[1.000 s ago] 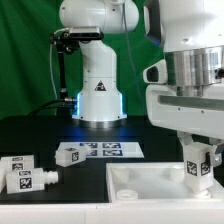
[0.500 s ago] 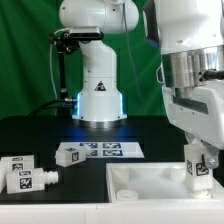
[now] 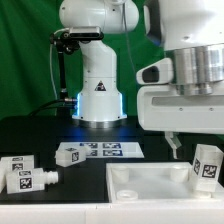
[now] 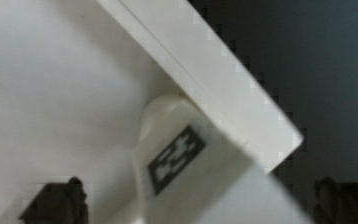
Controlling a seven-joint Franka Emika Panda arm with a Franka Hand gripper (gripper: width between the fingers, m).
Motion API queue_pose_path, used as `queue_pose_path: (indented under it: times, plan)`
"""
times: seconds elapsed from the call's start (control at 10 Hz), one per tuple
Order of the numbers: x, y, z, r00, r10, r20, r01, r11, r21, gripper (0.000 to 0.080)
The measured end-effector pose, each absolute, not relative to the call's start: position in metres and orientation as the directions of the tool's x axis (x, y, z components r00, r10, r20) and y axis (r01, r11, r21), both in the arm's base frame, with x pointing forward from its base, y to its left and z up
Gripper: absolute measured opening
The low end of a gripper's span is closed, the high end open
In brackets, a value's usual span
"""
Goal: Assemble one leg
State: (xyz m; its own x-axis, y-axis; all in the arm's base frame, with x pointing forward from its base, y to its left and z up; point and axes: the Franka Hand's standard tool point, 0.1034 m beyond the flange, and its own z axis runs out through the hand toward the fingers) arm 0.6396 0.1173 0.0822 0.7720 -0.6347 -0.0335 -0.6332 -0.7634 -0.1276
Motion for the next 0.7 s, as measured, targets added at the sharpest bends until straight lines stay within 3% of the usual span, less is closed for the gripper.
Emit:
queue_pose_path:
  times: [0.3, 0.5, 0.6, 0.7]
  plan:
    - [0.6401, 0.1124, 0.081, 0.886, -0.464, -0.002, -0.461, -0.879, -0.122, 0.0649]
    - [0.6414, 0.1097, 0.082, 0.993, -0.109, 0.04, -0.106, -0.993, -0.058, 0.0649]
    - [0.6423, 0.1105, 0.0825, 0.99, -0.133, 0.041, -0.13, -0.989, -0.064, 0.0649]
    - [0.6423, 0.1105, 0.0824, 0.988, -0.148, 0.04, -0.145, -0.987, -0.064, 0.0553]
